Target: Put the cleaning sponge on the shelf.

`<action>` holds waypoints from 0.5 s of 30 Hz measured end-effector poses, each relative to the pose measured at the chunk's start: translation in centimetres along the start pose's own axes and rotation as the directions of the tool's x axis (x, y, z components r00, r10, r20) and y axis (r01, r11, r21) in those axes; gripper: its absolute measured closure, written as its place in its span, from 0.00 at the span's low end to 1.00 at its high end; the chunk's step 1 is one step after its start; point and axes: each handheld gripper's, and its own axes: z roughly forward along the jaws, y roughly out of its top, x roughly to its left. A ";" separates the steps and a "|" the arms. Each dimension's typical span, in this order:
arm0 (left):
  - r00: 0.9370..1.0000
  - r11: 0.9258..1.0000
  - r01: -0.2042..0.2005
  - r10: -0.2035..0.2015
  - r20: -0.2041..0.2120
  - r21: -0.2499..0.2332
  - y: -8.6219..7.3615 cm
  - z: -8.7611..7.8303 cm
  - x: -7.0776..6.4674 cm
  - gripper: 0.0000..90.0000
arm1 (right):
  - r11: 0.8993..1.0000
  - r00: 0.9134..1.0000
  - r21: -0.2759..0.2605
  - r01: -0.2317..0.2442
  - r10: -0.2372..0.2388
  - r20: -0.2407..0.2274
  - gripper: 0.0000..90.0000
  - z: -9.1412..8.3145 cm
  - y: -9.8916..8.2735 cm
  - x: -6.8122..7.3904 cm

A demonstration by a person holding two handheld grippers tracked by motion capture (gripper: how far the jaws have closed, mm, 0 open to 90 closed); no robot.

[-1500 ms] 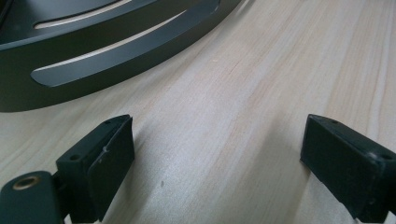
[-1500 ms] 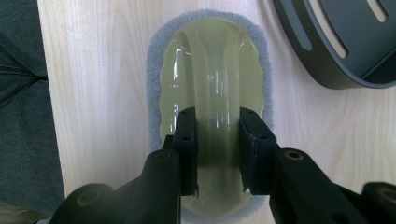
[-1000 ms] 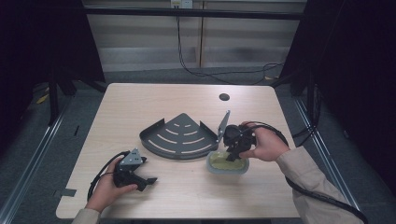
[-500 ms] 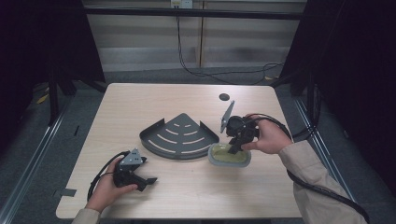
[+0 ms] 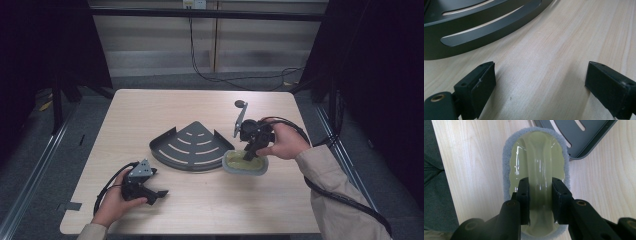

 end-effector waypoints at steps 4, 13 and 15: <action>1.000 1.000 0.000 0.000 0.001 -0.001 0.0 0.0 0.0 0.10 | 1.000 1.000 -0.010 -0.018 0.018 0.011 0.79 -0.5 0.2 -0.4; 1.000 1.000 0.000 0.000 0.001 -0.001 0.0 0.0 0.0 0.10 | 0.996 0.996 -0.034 -0.082 0.083 0.020 0.79 -1.4 0.6 -1.4; 1.000 1.000 0.000 0.000 0.001 -0.001 0.0 0.0 0.0 0.10 | 0.995 0.995 -0.037 -0.092 0.093 0.025 0.79 -1.5 0.6 -1.5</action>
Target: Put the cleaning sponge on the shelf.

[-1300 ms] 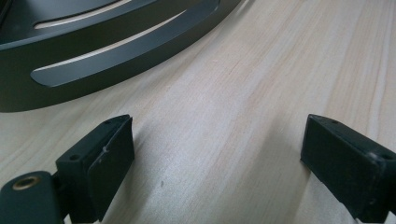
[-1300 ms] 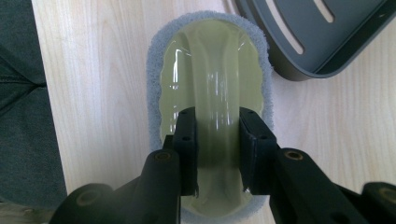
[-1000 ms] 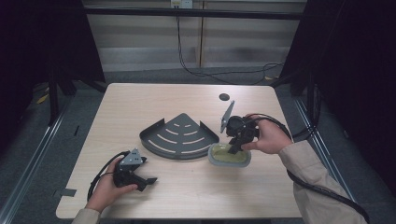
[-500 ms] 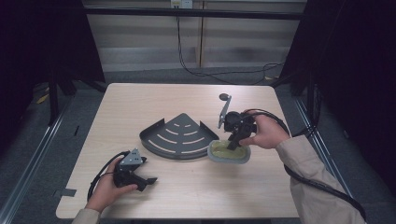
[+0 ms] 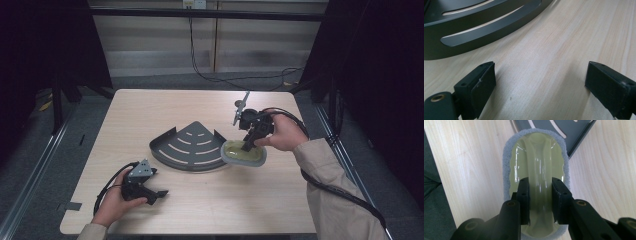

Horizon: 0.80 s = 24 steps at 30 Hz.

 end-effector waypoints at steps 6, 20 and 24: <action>1.000 1.000 0.000 0.000 0.000 0.000 0.0 0.0 0.0 0.10 | 0.999 1.000 -0.012 -0.030 0.030 0.009 0.79 -0.4 0.2 -0.5; 1.000 1.000 -0.001 0.001 -0.002 0.002 0.0 0.0 0.0 0.10 | 0.994 0.994 -0.023 -0.110 0.111 0.019 0.79 -0.7 1.3 -1.5; 1.000 1.000 0.000 0.000 0.000 0.000 0.0 0.0 0.0 0.10 | 0.991 0.992 -0.029 -0.127 0.128 0.019 0.79 -0.6 1.6 -1.8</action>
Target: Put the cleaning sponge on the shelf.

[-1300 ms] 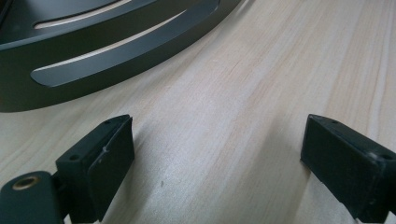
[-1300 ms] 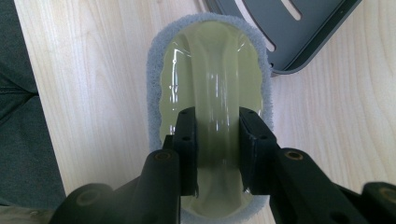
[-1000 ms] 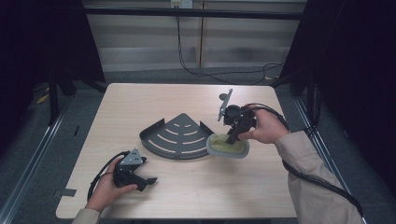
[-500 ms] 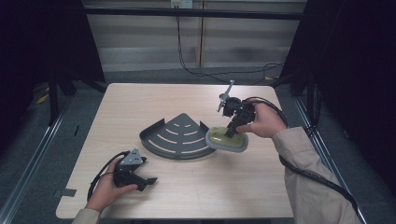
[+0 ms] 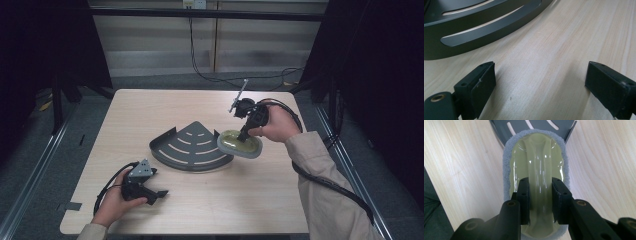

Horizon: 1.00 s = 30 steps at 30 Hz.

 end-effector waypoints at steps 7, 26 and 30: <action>1.000 1.000 -0.001 0.001 -0.001 0.003 0.0 0.0 0.0 0.10 | 0.999 0.999 -0.014 -0.052 0.052 0.000 0.79 0.4 0.6 -0.4; 1.000 1.000 -0.001 0.001 -0.001 0.005 0.0 0.0 0.0 0.10 | 0.990 0.990 -0.044 -0.137 0.138 0.017 0.79 1.3 2.8 -0.8; 1.000 1.000 -0.001 0.001 -0.001 0.005 0.0 0.0 0.0 0.10 | 0.988 0.989 -0.051 -0.143 0.144 0.019 0.79 1.5 3.1 -0.9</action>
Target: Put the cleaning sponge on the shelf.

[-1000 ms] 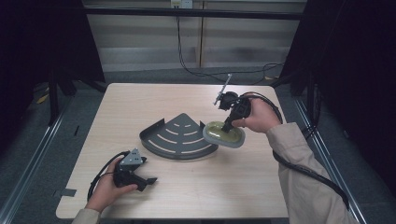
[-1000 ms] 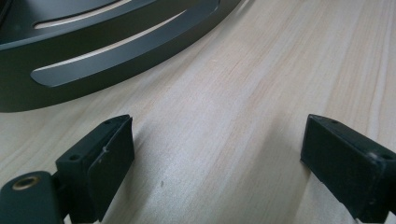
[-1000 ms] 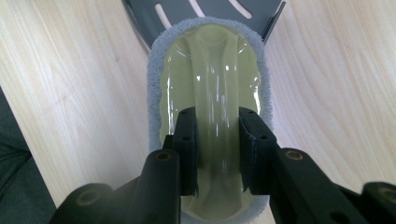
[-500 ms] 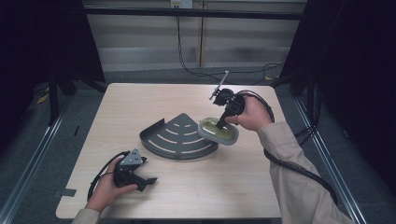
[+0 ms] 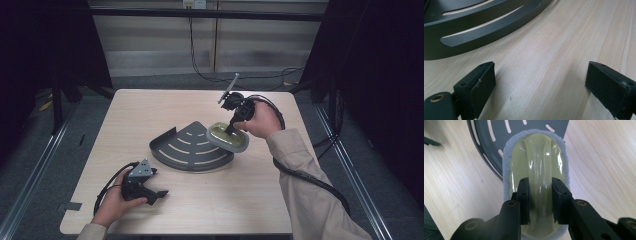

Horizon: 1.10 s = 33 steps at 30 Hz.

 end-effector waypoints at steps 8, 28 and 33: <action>1.000 1.000 0.000 0.000 0.004 -0.001 0.0 0.0 0.0 0.10 | 1.000 1.000 0.014 -0.017 0.017 -0.005 0.79 0.7 0.4 -0.1; 1.000 1.000 -0.001 0.001 0.004 0.000 0.0 0.0 0.0 0.10 | 0.993 0.993 0.007 -0.121 0.121 -0.014 0.79 1.4 2.1 -0.1; 1.000 1.000 -0.001 0.001 0.004 0.000 0.0 0.0 0.0 0.10 | 0.992 0.992 0.009 -0.124 0.125 -0.015 0.79 1.6 2.4 0.0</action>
